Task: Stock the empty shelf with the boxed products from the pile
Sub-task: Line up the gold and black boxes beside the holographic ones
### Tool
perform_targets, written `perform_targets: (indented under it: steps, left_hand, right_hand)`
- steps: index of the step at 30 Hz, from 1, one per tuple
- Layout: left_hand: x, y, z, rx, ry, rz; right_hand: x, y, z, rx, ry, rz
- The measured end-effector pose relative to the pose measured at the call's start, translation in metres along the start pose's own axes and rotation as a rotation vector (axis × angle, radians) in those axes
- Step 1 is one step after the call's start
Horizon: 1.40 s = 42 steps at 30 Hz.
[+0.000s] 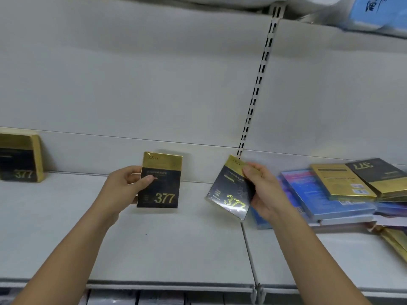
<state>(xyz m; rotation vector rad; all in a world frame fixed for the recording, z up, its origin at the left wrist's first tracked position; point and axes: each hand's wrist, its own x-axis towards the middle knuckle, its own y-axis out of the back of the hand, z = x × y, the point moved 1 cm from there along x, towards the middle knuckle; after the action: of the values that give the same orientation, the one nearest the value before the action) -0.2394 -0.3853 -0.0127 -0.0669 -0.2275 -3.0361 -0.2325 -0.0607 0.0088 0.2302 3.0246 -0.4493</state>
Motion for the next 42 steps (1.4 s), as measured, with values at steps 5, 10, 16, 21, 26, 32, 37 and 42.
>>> perform_targets:
  steps: [5,10,16,21,26,32,37,42]
  left_hand:
    - [-0.019,0.007,-0.003,-0.024,-0.014,0.032]
    - [-0.045,0.017,0.001,-0.020,-0.042,0.109]
    - [-0.084,0.016,0.007,0.016,-0.048,0.118]
    - [-0.113,0.029,0.003,0.003,-0.069,0.158]
    - [-0.127,0.044,-0.004,0.011,-0.056,0.178]
    - [-0.130,0.085,-0.006,0.002,-0.074,0.207]
    - [-0.119,0.142,-0.015,-0.032,-0.086,0.209]
    - [-0.105,0.232,-0.029,-0.034,-0.093,0.196]
  right_hand:
    - [-0.020,-0.007,0.005,-0.117,-0.068,-0.054]
    - [-0.034,-0.015,0.002,-0.180,0.160,-0.100]
    - [-0.054,-0.007,0.020,-0.356,0.258,-0.160]
    - [-0.066,-0.003,0.035,-0.559,0.245,-0.156]
    - [-0.075,-0.008,0.035,-0.647,0.261,-0.202]
    - [-0.079,-0.025,0.043,-0.366,0.120,-0.162]
    - [-0.083,-0.091,0.051,-0.221,0.140,-0.214]
    - [-0.088,-0.187,0.076,-0.210,0.159,-0.192]
